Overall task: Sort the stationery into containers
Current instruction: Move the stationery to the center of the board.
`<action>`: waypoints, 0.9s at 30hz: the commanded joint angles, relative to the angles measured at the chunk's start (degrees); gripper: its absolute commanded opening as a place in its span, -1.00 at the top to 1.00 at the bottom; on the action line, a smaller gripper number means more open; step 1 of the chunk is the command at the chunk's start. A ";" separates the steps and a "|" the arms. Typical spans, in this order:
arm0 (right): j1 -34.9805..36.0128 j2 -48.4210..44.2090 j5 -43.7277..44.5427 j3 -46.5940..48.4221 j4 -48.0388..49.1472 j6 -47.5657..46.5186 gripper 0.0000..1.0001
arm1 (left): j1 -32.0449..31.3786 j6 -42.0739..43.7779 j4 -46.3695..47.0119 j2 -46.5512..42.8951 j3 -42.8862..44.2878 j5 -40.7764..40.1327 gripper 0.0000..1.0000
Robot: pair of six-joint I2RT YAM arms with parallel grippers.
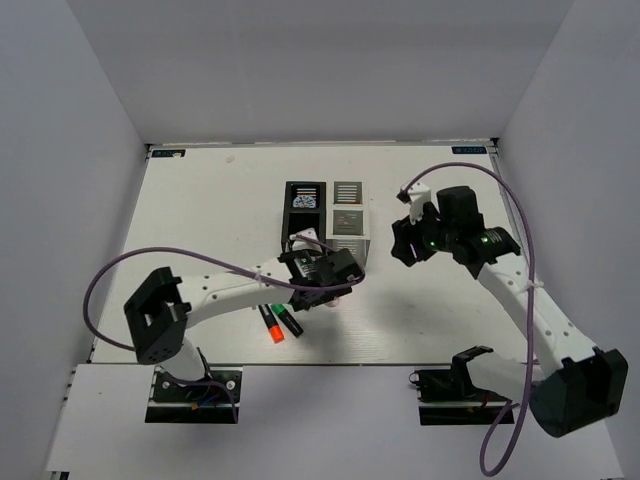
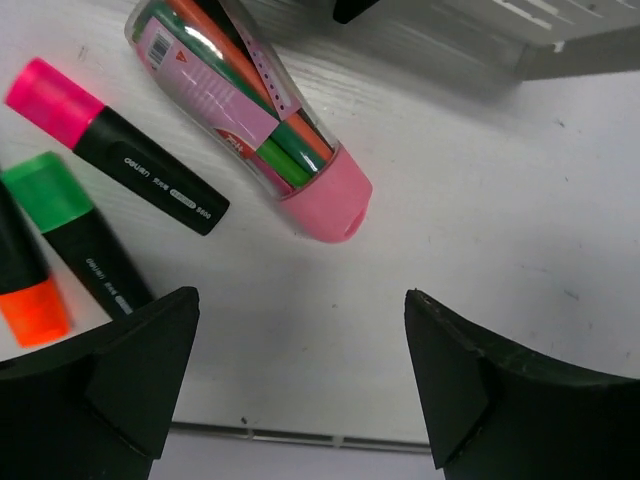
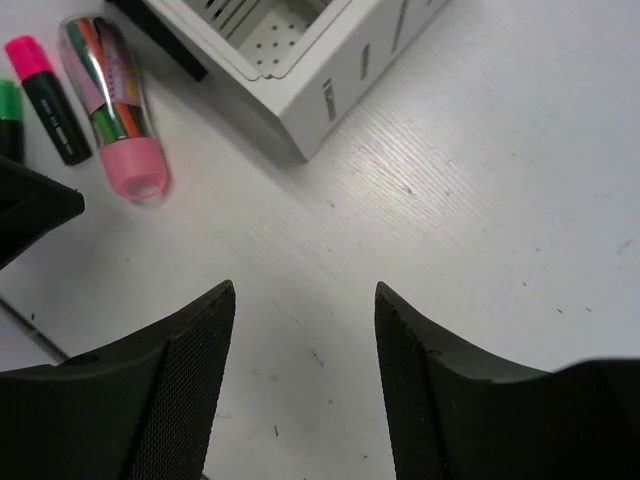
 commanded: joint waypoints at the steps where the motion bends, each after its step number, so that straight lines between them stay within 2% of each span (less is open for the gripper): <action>1: -1.50 -5.48 4.83 -2.70 1.38 0.78 -0.21 | 0.13 -22.25 -1.77 1.41 0.81 -7.78 -0.86; 2: -1.85 -6.71 5.70 -3.76 1.48 0.35 -0.19 | 0.13 -22.44 0.94 1.76 0.45 -8.22 -0.81; 9: -4.83 -10.50 5.01 -8.78 2.97 -0.10 -0.19 | -0.13 -24.19 1.31 5.98 0.89 -14.99 -0.65; 15: -7.29 -10.68 1.93 -10.45 3.68 0.61 -0.19 | -2.59 -25.96 9.22 5.37 -5.00 -23.50 -0.45; 18: -7.91 -10.42 0.88 -10.98 4.03 0.69 -0.19 | -4.00 -26.39 14.05 5.54 -7.64 -26.32 -0.42; 27: -11.52 -10.77 -2.90 -11.86 4.03 1.13 -0.19 | -4.88 -30.96 14.32 10.29 -6.68 -27.56 -0.48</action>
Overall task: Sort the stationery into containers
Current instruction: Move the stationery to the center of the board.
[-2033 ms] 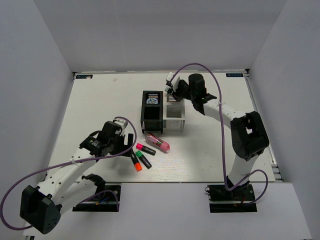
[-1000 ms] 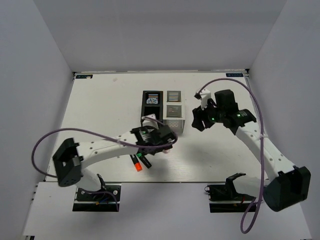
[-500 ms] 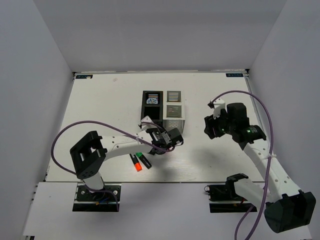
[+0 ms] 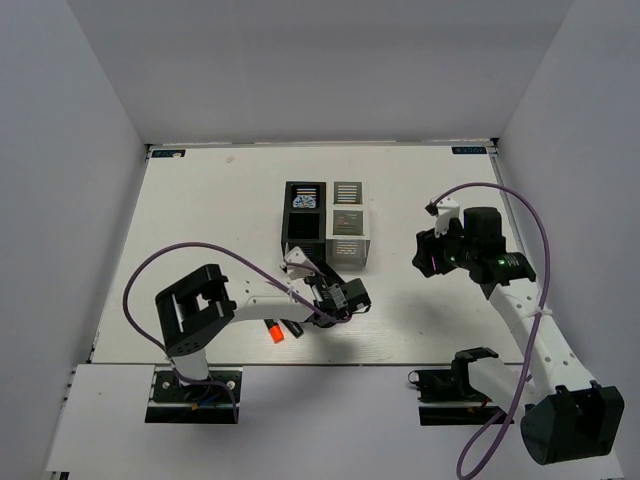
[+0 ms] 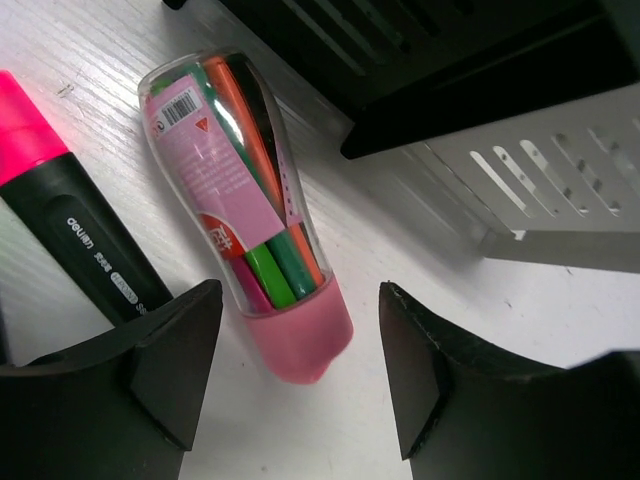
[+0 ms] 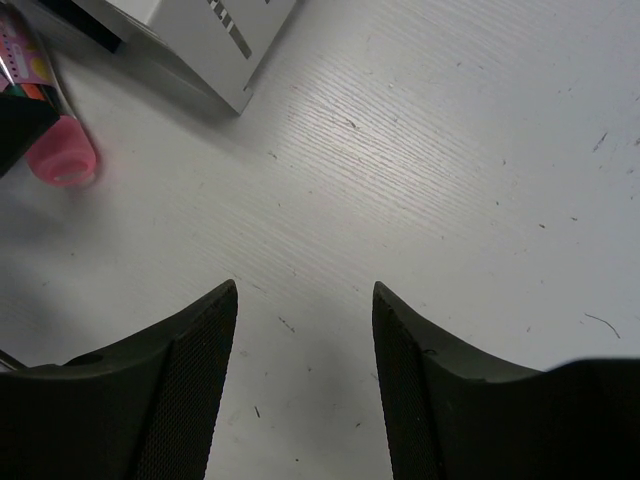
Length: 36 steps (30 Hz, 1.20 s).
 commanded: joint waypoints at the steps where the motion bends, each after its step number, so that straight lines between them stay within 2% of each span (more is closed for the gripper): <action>1: -1.03 -1.17 -2.95 -0.58 1.67 0.81 -0.19 | -0.24 -4.17 0.36 1.83 1.54 -4.48 -0.48; 4: -2.08 -1.61 -3.56 -1.11 1.67 1.07 -0.19 | -0.24 -5.92 -2.36 3.59 3.03 -4.22 -0.48; 8: -3.58 -1.87 -5.23 -1.46 1.76 1.07 -0.19 | -0.16 -7.85 -2.72 4.65 2.60 -3.95 -0.39; 16: -6.12 -2.58 -7.34 -1.46 1.49 1.77 -0.19 | -0.42 -9.35 -4.30 6.67 3.56 -2.28 0.15; 22: -7.88 -2.58 -8.49 -1.37 1.58 2.12 -0.19 | -5.16 -9.97 -6.67 8.87 6.20 -2.19 0.22; 24: -8.06 -2.75 -9.19 -1.37 1.67 2.30 -0.19 | -7.80 -12.24 -10.17 11.22 9.97 -2.37 0.22; 28: -8.85 -2.84 -9.89 -1.11 0.88 2.48 -0.19 | -10.00 -14.54 -10.46 13.09 12.79 -2.02 0.25; 31: -9.55 -3.46 -10.68 -1.20 0.70 2.56 -0.19 | -11.14 -16.03 -11.33 13.00 13.23 -1.84 0.22; 32: -9.90 -3.37 -10.86 -1.02 0.70 2.65 -0.19 | -11.23 -16.82 -12.03 13.17 13.41 -1.84 0.05; 36: -10.43 -3.28 -12.09 -0.85 0.35 2.91 -0.19 | -11.14 -19.02 -16.95 13.00 14.46 -2.11 -0.35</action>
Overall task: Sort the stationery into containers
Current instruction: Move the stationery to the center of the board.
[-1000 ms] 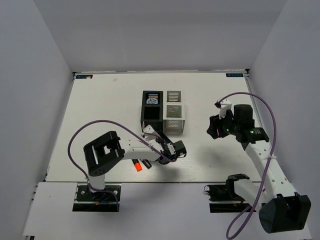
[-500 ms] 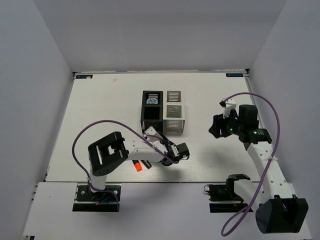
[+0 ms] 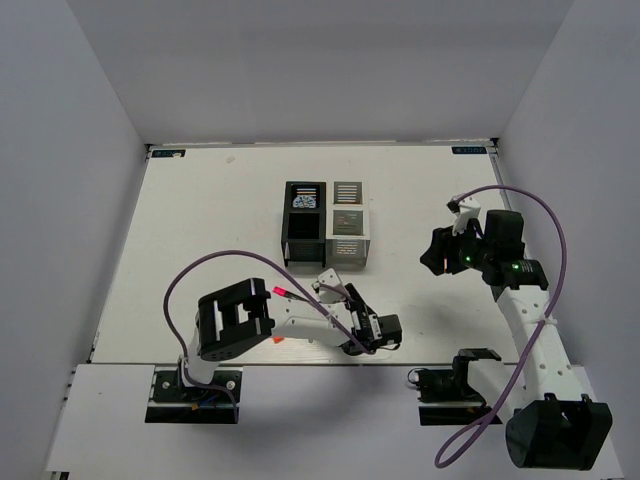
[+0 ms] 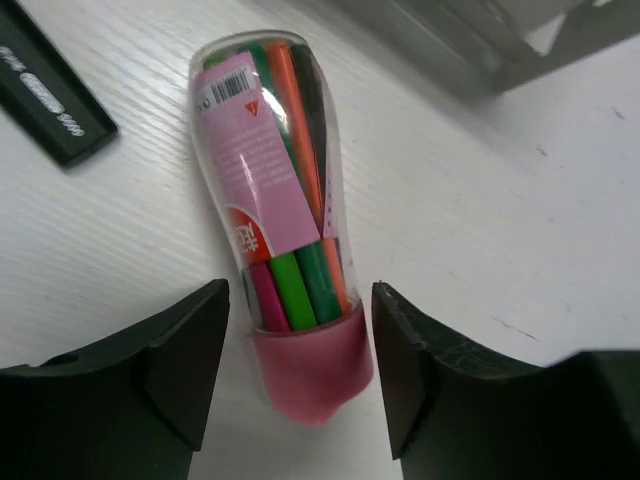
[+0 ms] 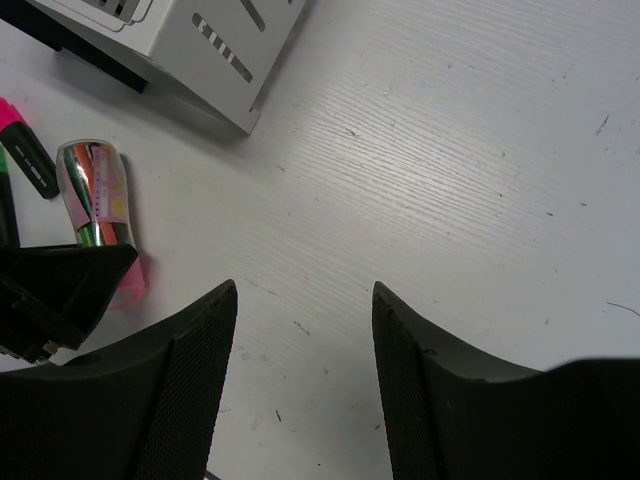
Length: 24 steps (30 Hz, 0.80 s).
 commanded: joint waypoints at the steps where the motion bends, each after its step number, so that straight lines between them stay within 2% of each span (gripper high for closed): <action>1: -0.60 -0.70 -2.41 0.27 0.04 0.69 -0.19 | 0.22 -11.00 -6.44 0.02 1.39 -1.67 -0.40; 4: -0.51 -0.88 -2.93 0.44 0.04 0.77 -0.19 | 1.10 -11.97 -7.94 -0.51 0.17 -1.67 -0.57; 18: -4.29 -0.44 -4.96 0.71 -0.31 0.77 -0.19 | 9.27 -4.51 -3.12 -2.09 -5.55 0.18 -0.63; 21: -4.90 0.09 -5.57 0.80 -0.31 0.69 -0.19 | 10.15 -3.36 -2.85 -2.00 -5.64 0.09 -0.43; 22: -4.99 0.17 -5.66 0.80 -0.22 0.69 -0.19 | 10.16 -3.09 -2.67 -1.92 -5.81 0.09 -0.34; 23: -5.43 0.26 -5.75 0.97 -0.22 0.77 -0.19 | 10.24 -3.09 -2.67 -1.92 -5.99 0.09 -0.16; 24: -5.43 0.52 -6.27 0.89 -0.22 0.77 -0.19 | 10.33 -3.09 -2.15 -2.00 -6.08 0.18 -0.09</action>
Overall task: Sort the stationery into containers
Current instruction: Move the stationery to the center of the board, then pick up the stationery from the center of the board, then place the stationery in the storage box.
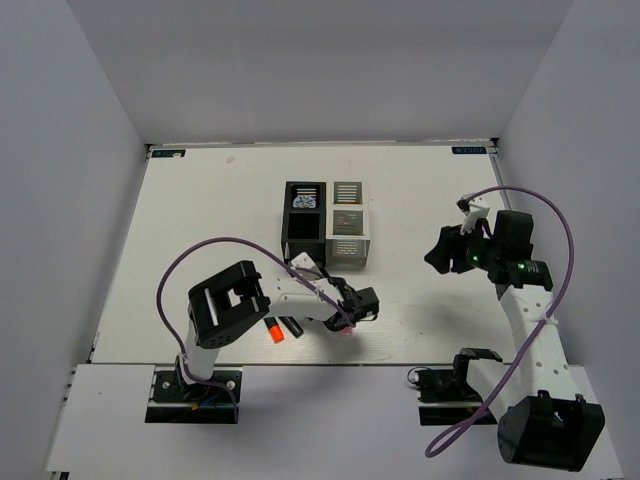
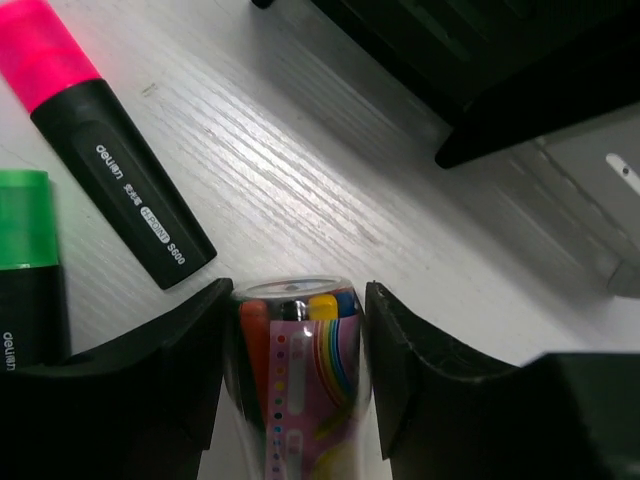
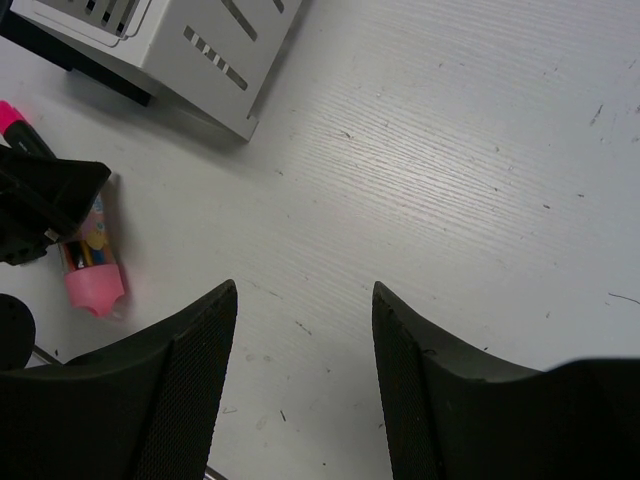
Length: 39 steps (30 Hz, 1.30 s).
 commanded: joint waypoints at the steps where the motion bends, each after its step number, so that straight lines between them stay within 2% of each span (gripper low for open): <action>1: -0.93 0.40 -2.01 0.89 0.02 0.58 -0.19 | 0.30 -2.70 2.34 -1.00 -1.99 1.36 -0.03; 5: -1.72 0.83 -2.89 1.24 -0.15 0.58 -0.19 | 0.12 -3.22 4.71 -1.78 -4.79 3.02 0.38; 6: -2.07 0.57 -3.15 1.24 -0.16 0.66 -0.19 | -0.05 -3.31 4.88 -2.23 -5.15 3.12 0.57; 7: -2.25 0.66 -3.59 1.06 -0.33 0.58 -0.19 | -1.18 -3.57 4.89 -2.66 -5.51 3.20 0.66; 8: -2.25 0.40 -3.68 1.15 -0.33 0.58 -0.19 | -1.54 -2.10 5.15 -4.15 -5.34 2.51 0.77; 9: -2.51 0.57 -3.86 1.06 -0.33 0.49 -0.19 | -2.07 -0.78 4.89 -4.77 -5.07 2.24 0.96; 10: -2.60 0.83 -4.64 0.97 -0.59 0.49 -0.19 | -3.64 2.19 3.06 -5.82 -3.59 1.89 1.00; 12: -2.95 0.92 -5.09 0.97 -0.68 0.23 -0.22 | -4.62 5.90 1.29 -7.41 -0.07 0.84 1.00; 14: -2.87 1.10 -6.84 1.15 -1.91 -0.74 -0.27 | -6.11 13.72 -0.64 -9.52 4.57 -1.18 1.00; 15: -2.86 1.36 -7.98 1.24 -2.17 -1.52 -0.35 | -6.29 16.26 -1.43 -10.74 5.64 -1.45 1.00; 16: -2.86 1.71 -9.38 1.50 -2.61 -2.92 -0.40 | -6.29 23.42 -1.79 -11.54 7.48 -1.97 1.00; 18: -2.95 2.06 -12.01 2.11 -5.25 -6.69 -0.55 | -6.21 28.22 -3.20 -15.03 9.69 -4.16 1.00; 19: -2.95 2.24 -12.90 2.12 -6.04 -7.59 -0.57 | -6.12 35.98 -3.20 -16.02 10.74 -5.40 1.00; 20: -2.87 2.33 -15.70 2.46 -7.96 -8.64 -0.57 | -6.03 38.50 -3.03 -16.90 11.53 -6.28 1.00; 21: -2.86 2.16 -16.51 2.55 -8.76 -10.91 -0.44 | -5.33 41.22 -2.33 -19.95 11.80 -7.94 1.00; 22: -2.86 2.33 -17.04 2.55 -9.64 -11.28 -0.03 | -4.98 49.60 -1.80 -21.03 12.41 -7.96 1.00; 24: -2.87 2.50 -18.36 2.38 -9.74 -11.46 0.42 | -2.70 55.55 3.38 -24.89 12.07 -6.91 1.00; 25: -2.86 2.24 -18.45 2.21 -9.56 -11.29 0.54 | -1.30 61.75 7.48 -26.65 11.81 -6.55 1.00; 27: -2.86 2.68 -18.63 2.38 -9.13 -10.68 0.54 | 1.16 72.14 11.89 -28.06 12.15 -5.50 1.00; 28: -2.86 2.85 -18.62 2.47 -9.03 -10.50 0.43 | 2.92 74.62 15.22 -29.20 12.59 -4.80 1.00; 30: -2.78 3.56 -18.89 2.38 -9.03 -10.41 0.41 | 6.25 81.56 16.92 -29.48 14.78 -5.67 1.00; 35: -2.78 4.70 -19.15 2.20 -8.95 -10.41 0.41 | 11.37 94.21 31.50 -28.34 14.36 -5.93 1.00; 38: -2.78 5.40 -19.59 2.20 -9.12 -10.50 0.38 | 14.97 100.37 43.61 -26.41 12.69 -5.93 1.00; 39: -2.78 5.49 -19.77 2.20 -9.03 -10.76 0.35 | 15.67 101.44 44.34 -25.70 12.94 -5.15 1.00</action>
